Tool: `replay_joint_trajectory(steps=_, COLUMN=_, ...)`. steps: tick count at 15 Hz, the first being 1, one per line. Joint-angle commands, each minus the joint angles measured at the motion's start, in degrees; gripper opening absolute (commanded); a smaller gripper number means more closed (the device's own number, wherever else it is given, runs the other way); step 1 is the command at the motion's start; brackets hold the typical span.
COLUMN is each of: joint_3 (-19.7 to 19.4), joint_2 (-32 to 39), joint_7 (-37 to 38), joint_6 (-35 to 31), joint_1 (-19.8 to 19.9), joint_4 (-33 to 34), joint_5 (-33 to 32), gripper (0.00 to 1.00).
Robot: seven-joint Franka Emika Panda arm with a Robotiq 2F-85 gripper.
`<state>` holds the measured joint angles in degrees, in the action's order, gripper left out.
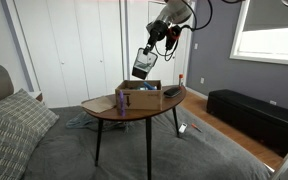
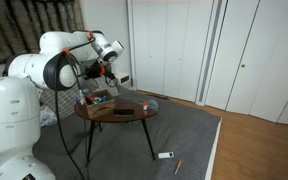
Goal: Take the contents of the mesh bin and place them into the box
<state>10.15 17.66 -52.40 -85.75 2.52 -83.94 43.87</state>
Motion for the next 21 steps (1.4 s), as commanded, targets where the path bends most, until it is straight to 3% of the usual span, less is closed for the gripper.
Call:
replay_joint_trajectory(steps=1, joint_3=-1.19, joint_2=4.61, joint_7=-1.01, joint_6=7.92, joint_1=1.22, joint_4=4.78, joint_5=5.98, gripper=0.02)
replay_joint_trajectory(steps=5, joint_3=-2.14, joint_2=9.03, joint_7=-0.62, joint_6=11.01, joint_1=1.95, joint_4=8.10, joint_5=10.74, gripper=0.02)
replay_joint_trajectory(steps=7, joint_3=-2.39, joint_2=11.24, joint_7=-1.72, joint_6=9.26, joint_1=2.18, joint_4=9.70, joint_5=13.53, gripper=0.02)
replay_joint_trajectory(steps=8, joint_3=-2.35, joint_2=13.19, joint_7=-0.85, joint_6=11.86, joint_1=2.71, joint_4=11.53, joint_5=14.58, gripper=0.02)
replay_joint_trajectory(steps=9, joint_3=-3.34, joint_2=9.37, joint_7=-1.27, joint_6=8.82, joint_1=1.26, joint_4=6.87, joint_5=11.78, gripper=0.07)
replay_joint_trajectory(steps=21, joint_3=-2.08, joint_2=17.23, joint_7=-3.08, joint_6=11.51, joint_1=1.51, joint_4=12.92, joint_5=14.90, gripper=0.02)
